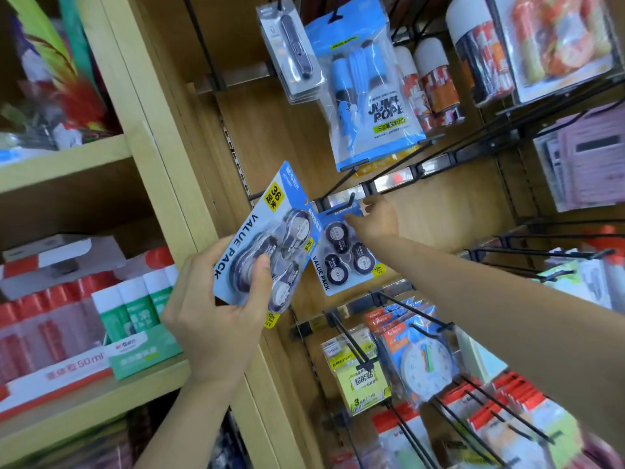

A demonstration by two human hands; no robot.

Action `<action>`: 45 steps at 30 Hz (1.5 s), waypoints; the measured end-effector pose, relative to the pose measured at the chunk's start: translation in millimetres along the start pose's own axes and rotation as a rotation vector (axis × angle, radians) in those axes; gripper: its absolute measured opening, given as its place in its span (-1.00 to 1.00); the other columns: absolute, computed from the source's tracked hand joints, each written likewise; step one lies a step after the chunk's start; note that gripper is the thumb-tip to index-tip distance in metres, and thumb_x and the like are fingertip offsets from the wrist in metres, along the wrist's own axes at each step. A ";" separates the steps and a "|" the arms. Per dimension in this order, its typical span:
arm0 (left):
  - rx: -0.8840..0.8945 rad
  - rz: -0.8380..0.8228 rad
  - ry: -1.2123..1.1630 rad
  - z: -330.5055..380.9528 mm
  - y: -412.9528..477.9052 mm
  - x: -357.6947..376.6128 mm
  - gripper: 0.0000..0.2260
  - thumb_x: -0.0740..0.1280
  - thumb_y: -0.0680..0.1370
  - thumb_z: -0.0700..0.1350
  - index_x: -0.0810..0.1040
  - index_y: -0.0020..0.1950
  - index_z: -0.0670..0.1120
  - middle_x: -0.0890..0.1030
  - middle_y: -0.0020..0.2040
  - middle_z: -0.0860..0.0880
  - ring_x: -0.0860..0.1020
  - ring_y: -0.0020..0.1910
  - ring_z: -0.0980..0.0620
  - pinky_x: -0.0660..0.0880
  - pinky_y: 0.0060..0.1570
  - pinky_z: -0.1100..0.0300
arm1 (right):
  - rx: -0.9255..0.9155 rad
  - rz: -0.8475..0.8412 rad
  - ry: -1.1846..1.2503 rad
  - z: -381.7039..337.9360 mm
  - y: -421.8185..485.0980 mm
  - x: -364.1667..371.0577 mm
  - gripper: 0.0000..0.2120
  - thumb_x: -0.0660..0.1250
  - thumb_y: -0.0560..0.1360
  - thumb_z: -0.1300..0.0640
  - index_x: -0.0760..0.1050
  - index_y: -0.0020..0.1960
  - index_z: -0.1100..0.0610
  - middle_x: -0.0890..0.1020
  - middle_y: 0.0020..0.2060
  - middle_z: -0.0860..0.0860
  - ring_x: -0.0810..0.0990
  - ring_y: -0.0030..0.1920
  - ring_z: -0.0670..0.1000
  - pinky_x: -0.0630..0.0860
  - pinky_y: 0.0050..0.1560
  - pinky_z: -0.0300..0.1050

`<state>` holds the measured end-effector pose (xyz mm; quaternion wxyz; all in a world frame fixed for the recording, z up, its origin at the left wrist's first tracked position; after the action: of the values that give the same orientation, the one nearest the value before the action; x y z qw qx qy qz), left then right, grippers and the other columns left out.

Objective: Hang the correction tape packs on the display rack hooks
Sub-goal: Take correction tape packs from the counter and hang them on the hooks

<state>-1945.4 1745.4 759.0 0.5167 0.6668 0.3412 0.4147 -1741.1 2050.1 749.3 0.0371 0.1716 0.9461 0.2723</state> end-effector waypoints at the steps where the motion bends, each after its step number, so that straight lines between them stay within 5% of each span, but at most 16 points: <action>1: 0.005 -0.002 -0.004 0.2 0.0 0.4 -0.75 0.49 0.50 -0.13 0.64 0.07 -0.28 0.59 -0.08 0.03 0.49 -0.11 0.22 0.37 0.01 0.54 | 0.007 0.031 0.095 -0.4 -11.9 -5.8 -0.61 0.50 0.46 0.09 0.50 0.23 0.15 0.55 -0.01 0.05 0.55 -0.12 0.00 0.48 -0.06 -0.10; 3: 0.003 -0.009 -0.021 0.0 0.1 1.6 -0.75 0.50 0.50 -0.13 0.64 0.07 -0.28 0.60 -0.07 0.03 0.50 -0.10 0.22 0.38 0.02 0.51 | 0.077 -0.054 0.359 -2.1 -41.2 -8.5 -0.65 0.52 0.45 0.09 0.52 0.17 0.13 0.58 0.02 0.05 0.59 -0.09 0.00 0.56 0.04 -0.06; 7: -0.042 -0.057 -0.084 -2.7 0.6 4.8 -0.75 0.49 0.50 -0.09 0.64 0.08 -0.22 0.62 -0.07 0.02 0.54 -0.11 0.18 0.41 0.01 0.47 | 0.227 -0.688 0.741 -23.2 -116.9 8.7 -0.59 0.54 0.38 -0.06 0.51 0.10 0.11 0.63 0.04 0.05 0.65 0.07 0.08 0.55 0.28 0.08; 10: -0.023 -0.098 -0.109 -2.0 0.3 7.1 -0.72 0.46 0.50 -0.01 0.64 0.08 -0.19 0.61 -0.06 0.04 0.56 -0.11 0.11 0.43 -0.01 0.40 | 0.206 -0.898 0.839 -35.1 -154.2 12.6 -0.71 0.53 0.42 0.09 0.52 0.07 0.06 0.63 0.06 0.08 0.60 0.11 0.12 0.47 0.35 0.16; 13: 0.035 -0.131 -0.034 1.8 1.1 9.7 -0.69 0.45 0.51 0.07 0.64 0.03 -0.17 0.64 -0.10 0.00 0.55 -0.14 -0.01 0.44 -0.11 0.26 | 0.197 -0.819 0.912 -35.2 -159.0 4.3 -0.70 0.41 0.48 0.23 0.53 0.19 0.07 0.65 0.17 0.10 0.61 0.15 0.08 0.56 0.24 0.10; 16: 0.177 -0.207 0.043 13.3 0.8 15.1 -0.66 0.43 0.52 0.12 0.67 0.01 -0.16 0.67 -0.08 -0.05 0.56 -0.12 -0.09 0.44 -0.11 0.13 | 0.196 -0.732 0.968 -26.7 -151.9 -13.2 -0.64 0.42 0.42 0.23 0.55 0.21 0.11 0.67 0.07 0.08 0.65 0.03 0.06 0.63 -0.02 -0.04; 19: 0.256 -0.321 0.140 13.2 1.2 19.8 -0.63 0.37 0.52 0.12 0.67 0.13 -0.13 0.66 0.10 -0.06 0.57 0.06 -0.13 0.40 0.08 0.04 | 0.221 -0.590 0.935 -9.1 -136.7 -38.6 -0.53 0.45 0.40 0.27 0.46 0.28 0.25 0.65 0.04 0.14 0.65 -0.04 0.08 0.63 -0.07 -0.05; 22: 0.237 -0.375 0.372 -5.3 2.4 16.9 -0.57 0.36 0.49 0.07 0.59 0.31 -0.09 0.52 0.40 -0.07 0.44 0.38 -0.15 0.33 0.32 -0.09 | 0.093 -0.466 0.774 -4.5 -120.9 -69.6 -0.80 0.42 0.45 0.35 0.51 0.03 0.17 0.69 0.01 0.17 0.66 -0.04 0.16 0.61 0.01 0.15; 26: 0.231 -0.429 0.500 -15.5 -5.6 16.0 -0.46 0.33 0.50 0.03 0.46 0.48 -0.08 0.28 0.59 -0.11 0.20 0.58 -0.16 0.14 0.53 -0.13 | -0.078 -0.346 0.566 -14.3 -105.3 -91.6 -0.77 0.48 0.43 0.31 0.54 0.00 0.09 0.74 -0.09 0.05 0.70 -0.11 0.06 0.61 -0.05 0.03; 32: 0.202 -0.428 0.514 -20.4 -9.2 17.1 -0.45 0.30 0.51 0.00 0.44 0.50 -0.09 0.22 0.62 -0.11 0.15 0.61 -0.12 0.22 0.50 -0.17 | -0.139 -0.342 0.490 -19.2 -100.5 -84.2 -0.73 0.50 0.43 0.31 0.52 0.07 0.15 0.74 -0.06 0.04 0.71 -0.11 0.02 0.64 -0.10 -0.09; 45: 0.197 -0.401 0.501 -20.6 -11.1 14.9 -0.50 0.30 0.51 -0.02 0.49 0.45 -0.10 0.23 0.61 -0.10 0.14 0.62 -0.09 0.25 0.46 -0.15 | -0.105 -0.336 0.683 -14.6 -94.1 -72.2 -0.55 0.54 0.30 0.19 0.52 0.16 0.16 0.72 0.02 0.10 0.70 0.00 0.18 0.63 0.05 0.22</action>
<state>-1958.0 1769.5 753.7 0.4211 0.5102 0.6206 0.4209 -1704.4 1943.3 710.4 -0.2273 -0.0888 0.9036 0.3521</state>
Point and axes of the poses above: each hand's wrist, its own y-axis towards the middle knuckle, its own x-axis out of the palm, z = x × y, the point moved 9 cm from there along y, towards the middle knuckle
